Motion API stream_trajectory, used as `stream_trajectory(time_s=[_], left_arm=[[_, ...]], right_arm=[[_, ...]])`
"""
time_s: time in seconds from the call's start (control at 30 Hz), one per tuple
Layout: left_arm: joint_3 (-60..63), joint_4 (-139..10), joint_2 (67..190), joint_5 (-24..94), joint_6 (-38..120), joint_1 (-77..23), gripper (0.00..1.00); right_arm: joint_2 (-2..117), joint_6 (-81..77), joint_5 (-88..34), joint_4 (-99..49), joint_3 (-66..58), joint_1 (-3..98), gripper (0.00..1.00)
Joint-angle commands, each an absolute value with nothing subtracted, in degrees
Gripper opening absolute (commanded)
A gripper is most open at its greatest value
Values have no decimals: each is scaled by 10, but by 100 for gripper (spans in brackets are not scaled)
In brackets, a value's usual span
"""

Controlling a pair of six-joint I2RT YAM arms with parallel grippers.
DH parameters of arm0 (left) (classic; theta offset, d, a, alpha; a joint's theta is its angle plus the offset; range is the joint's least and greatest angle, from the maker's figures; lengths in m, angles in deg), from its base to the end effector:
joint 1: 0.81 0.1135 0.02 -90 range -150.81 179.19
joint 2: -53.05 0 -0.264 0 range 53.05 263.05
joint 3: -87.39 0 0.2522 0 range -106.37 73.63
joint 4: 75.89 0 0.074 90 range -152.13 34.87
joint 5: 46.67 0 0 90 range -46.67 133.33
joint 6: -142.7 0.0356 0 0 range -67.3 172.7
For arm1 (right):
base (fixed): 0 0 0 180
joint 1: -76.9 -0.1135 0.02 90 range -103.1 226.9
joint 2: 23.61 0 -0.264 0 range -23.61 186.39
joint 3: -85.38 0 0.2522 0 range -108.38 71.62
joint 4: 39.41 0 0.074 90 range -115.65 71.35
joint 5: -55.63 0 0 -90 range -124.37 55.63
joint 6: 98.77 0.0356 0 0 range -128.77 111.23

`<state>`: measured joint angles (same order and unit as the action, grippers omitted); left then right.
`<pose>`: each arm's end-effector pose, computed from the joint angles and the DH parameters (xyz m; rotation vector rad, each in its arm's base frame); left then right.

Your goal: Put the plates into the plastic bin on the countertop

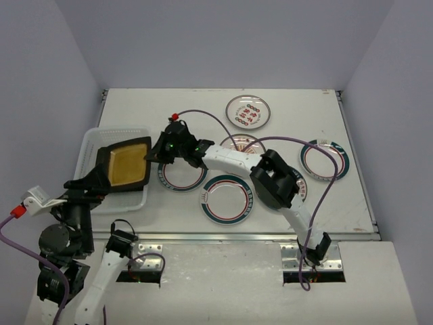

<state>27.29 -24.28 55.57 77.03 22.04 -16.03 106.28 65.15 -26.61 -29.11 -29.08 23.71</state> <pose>-0.0001 0.0205 0.3488 -0.6593 1.3339 -0.2168 0.3142 0.4279 0.2015 0.3286 2.3602 1.4109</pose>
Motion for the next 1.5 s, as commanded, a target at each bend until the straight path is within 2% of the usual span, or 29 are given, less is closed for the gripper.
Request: stream_trajectory(time_s=[0.0, 0.1, 0.47, 0.57, 0.67, 0.73, 0.87, 1.03, 1.07, 1.17, 1.37, 1.47], left_arm=[[269, -234, 552, 801, 200, -151, 100], [268, -232, 553, 809, 194, -151, 100], [269, -232, 545, 806, 196, -152, 100], [270, -233, 548, 804, 197, -152, 100], [271, -231, 554, 809, 194, -153, 100], [271, -236, 567, 806, 198, -153, 100], [268, -233, 564, 802, 200, -148, 100], [264, -219, 559, 812, 192, -150, 100], [264, -221, 563, 812, 192, -150, 100], [264, -221, 569, 814, 192, -149, 100], [267, -223, 561, 815, 192, -149, 100], [269, -224, 558, 816, 190, -149, 100]], right_arm=[[1112, 671, -286, -307, -439, 225, 0], [1154, 669, -288, -273, -518, 220, 0], [1199, 673, -327, -271, -543, 217, 0], [1211, 676, -331, -267, -559, 216, 4], [1225, 688, -337, -278, -578, 216, 11], [1243, 686, -332, -258, -615, 216, 31], [1198, 659, -323, -281, -549, 214, 47], [1165, 611, -321, -234, -558, 214, 59], [1152, 600, -328, -221, -549, 215, 65], [1086, 590, -327, -244, -474, 215, 70], [1041, 550, -313, -200, -476, 221, 88], [1024, 544, -297, -194, -464, 234, 90]])
